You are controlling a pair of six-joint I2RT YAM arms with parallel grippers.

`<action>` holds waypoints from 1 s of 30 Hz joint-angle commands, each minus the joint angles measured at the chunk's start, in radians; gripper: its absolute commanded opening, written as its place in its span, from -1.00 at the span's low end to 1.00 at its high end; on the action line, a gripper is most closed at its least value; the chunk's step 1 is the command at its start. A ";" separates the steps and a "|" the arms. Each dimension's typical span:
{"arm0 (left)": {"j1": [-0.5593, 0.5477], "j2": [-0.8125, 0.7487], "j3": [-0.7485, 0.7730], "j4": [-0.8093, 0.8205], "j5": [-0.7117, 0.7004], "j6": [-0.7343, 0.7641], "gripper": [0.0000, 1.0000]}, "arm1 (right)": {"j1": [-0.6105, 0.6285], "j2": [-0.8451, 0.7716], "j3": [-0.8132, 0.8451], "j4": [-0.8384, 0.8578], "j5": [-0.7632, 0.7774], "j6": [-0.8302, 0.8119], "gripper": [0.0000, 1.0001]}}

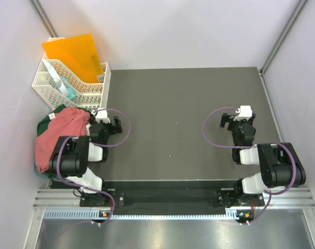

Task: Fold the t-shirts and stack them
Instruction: Grab crumpled tshirt from bin with the left arm

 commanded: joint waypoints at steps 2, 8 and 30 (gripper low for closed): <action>0.004 -0.004 0.014 0.054 -0.027 0.008 0.98 | -0.018 0.003 0.029 0.038 -0.013 0.015 0.99; 0.003 -0.003 0.012 0.059 -0.027 0.010 0.98 | -0.016 0.003 0.027 0.038 -0.013 0.015 0.99; 0.006 -0.536 0.281 -0.698 0.376 0.227 0.98 | -0.015 -0.272 0.586 -1.161 -0.574 -0.392 0.99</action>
